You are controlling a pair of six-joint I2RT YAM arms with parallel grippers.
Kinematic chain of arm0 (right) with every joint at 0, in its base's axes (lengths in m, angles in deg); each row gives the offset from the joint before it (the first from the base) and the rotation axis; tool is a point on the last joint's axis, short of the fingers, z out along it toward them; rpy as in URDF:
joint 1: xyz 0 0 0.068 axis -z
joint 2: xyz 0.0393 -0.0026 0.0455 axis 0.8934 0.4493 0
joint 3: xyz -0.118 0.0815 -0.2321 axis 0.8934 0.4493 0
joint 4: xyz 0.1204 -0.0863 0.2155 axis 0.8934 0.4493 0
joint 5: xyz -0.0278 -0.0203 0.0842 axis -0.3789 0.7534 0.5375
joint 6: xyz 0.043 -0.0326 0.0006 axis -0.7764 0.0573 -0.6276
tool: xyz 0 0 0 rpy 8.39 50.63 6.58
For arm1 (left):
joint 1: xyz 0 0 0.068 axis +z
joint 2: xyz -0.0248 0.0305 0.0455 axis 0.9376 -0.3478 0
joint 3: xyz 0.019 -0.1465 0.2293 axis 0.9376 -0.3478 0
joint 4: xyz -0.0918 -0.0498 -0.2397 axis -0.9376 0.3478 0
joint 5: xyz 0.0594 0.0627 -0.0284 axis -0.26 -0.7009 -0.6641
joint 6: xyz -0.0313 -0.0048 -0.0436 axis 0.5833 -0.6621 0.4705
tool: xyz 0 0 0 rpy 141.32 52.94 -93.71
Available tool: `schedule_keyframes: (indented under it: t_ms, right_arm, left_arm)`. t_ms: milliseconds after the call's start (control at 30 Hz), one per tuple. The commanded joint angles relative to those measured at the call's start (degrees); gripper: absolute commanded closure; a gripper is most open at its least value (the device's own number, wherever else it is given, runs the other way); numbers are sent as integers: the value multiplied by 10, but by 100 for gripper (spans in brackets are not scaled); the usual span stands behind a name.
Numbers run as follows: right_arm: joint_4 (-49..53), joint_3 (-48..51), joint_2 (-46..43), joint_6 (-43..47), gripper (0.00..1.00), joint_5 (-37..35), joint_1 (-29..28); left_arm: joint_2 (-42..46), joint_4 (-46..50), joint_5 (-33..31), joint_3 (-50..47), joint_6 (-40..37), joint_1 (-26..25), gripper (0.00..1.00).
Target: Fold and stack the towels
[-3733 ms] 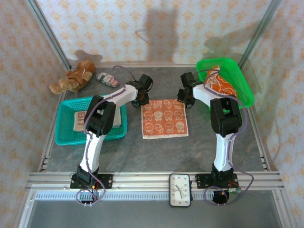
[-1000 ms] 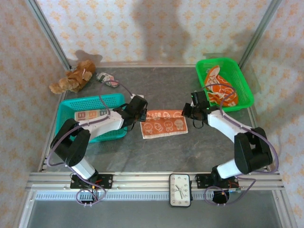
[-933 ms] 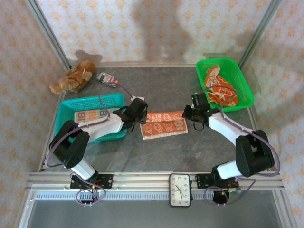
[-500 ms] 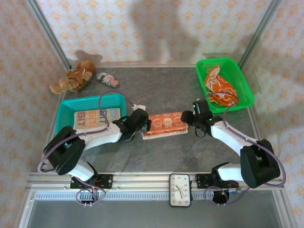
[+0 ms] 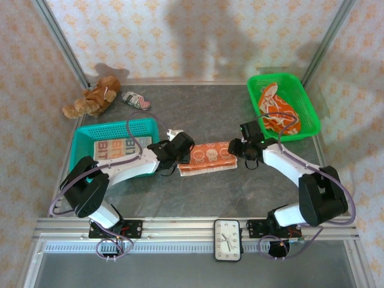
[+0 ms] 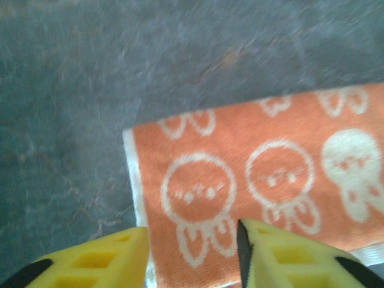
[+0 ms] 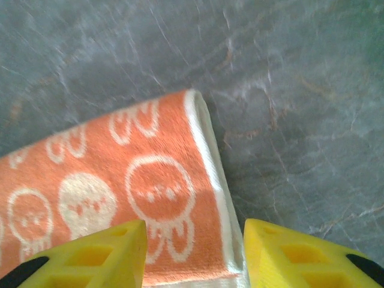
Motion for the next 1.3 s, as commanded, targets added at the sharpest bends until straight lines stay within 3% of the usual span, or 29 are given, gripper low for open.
schedule_keyframes:
  t_ms: [0,333,700,800,933,1267]
  right_arm:
    - [35,-24,25,4,56,21,-3]
    - [44,-33,67,4,57,32,-3]
    - [47,-33,71,2,64,31,-7]
    - [55,-34,61,4,75,18,-8]
    - [65,-38,51,6,95,4,-8]
    - [92,-53,22,13,100,-12,-8]
  left_arm:
    - [-17,61,-2,5,59,2,63]
    - [-50,39,60,-2,85,19,69]
    - [-53,35,63,-11,95,19,82]
    - [-51,35,65,-9,94,19,99]
    - [-35,46,62,-5,95,19,100]
    - [18,79,66,8,109,14,100]
